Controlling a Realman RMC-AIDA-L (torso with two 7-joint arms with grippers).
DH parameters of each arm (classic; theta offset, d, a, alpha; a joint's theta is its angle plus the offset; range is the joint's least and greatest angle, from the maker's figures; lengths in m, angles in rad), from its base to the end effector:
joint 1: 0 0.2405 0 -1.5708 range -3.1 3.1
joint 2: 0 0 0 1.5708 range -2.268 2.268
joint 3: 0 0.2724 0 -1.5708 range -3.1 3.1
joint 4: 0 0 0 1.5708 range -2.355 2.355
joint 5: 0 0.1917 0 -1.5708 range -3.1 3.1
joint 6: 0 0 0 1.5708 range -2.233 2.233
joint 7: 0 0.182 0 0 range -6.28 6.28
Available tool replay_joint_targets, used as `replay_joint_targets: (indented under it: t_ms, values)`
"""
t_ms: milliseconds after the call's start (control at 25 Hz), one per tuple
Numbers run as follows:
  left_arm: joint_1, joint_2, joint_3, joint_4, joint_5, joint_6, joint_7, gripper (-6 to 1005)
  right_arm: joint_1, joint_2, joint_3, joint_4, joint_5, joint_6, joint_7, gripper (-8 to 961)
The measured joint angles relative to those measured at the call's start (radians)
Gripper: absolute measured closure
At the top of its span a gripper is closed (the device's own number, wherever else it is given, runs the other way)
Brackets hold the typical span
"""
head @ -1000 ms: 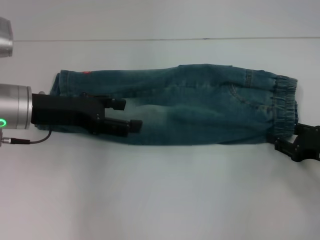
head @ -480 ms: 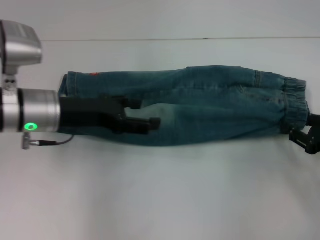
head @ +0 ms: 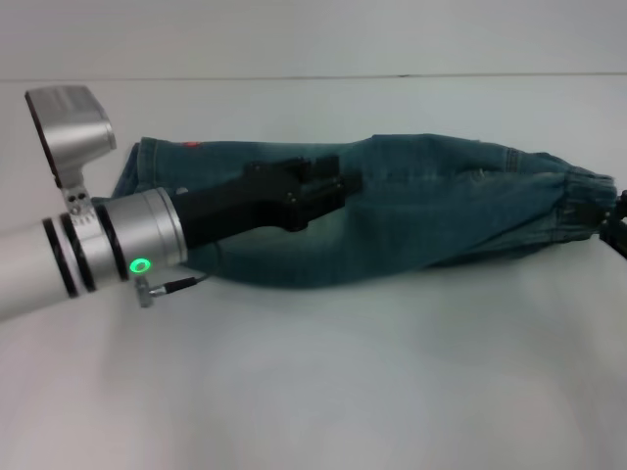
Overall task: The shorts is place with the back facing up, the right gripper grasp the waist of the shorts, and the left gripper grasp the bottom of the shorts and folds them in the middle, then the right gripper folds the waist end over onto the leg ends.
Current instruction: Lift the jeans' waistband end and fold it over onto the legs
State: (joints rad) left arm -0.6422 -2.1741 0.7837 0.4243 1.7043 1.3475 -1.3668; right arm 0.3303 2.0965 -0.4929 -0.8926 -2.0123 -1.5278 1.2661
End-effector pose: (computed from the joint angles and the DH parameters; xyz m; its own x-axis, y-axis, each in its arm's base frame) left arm -0.1869 0.3606 -0.0986 0.5914 0.4155 0.6911 0.5907 -0.8066 -0.0205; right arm 0.3191 0.3159 0.0246 0.8333 -0.2570 -0.4895 -0.5032 -0.7192 -0.4791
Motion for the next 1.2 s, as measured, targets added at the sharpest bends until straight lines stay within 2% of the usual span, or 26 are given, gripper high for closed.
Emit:
replay_joint_targets:
  t_ms: [40, 160, 320, 600, 880, 1040, 1200]
  values:
    - [-0.006, 0.0, 0.0, -0.042, -0.039, -0.014, 0.041, 283, 0.0, 0.0, -0.001, -0.018, -0.004, -0.009, 0.01, 751]
    - [-0.039, 0.0, -0.002, -0.197, -0.125, -0.067, 0.177, 524, -0.001, 0.0, -0.003, -0.061, -0.01, -0.031, 0.035, 824]
    - [-0.107, -0.001, -0.027, -0.406, -0.207, -0.161, 0.362, 712, -0.001, -0.003, -0.004, -0.088, -0.009, -0.045, 0.058, 897]
    - [-0.19, -0.001, -0.214, -0.651, -0.215, -0.276, 0.62, 963, 0.013, -0.009, -0.014, -0.092, -0.012, -0.05, 0.068, 897]
    - [-0.205, -0.001, -0.414, -0.781, -0.183, -0.393, 0.836, 979, 0.02, -0.009, -0.014, -0.087, 0.012, -0.074, 0.081, 897]
    - [-0.199, -0.001, -0.587, -0.826, -0.109, -0.51, 0.99, 988, 0.029, -0.011, -0.017, -0.092, 0.046, -0.096, 0.083, 897]
    - [-0.188, -0.001, -0.699, -0.858, -0.047, -0.574, 1.084, 989, 0.058, -0.014, -0.014, -0.095, 0.053, -0.109, 0.091, 897]
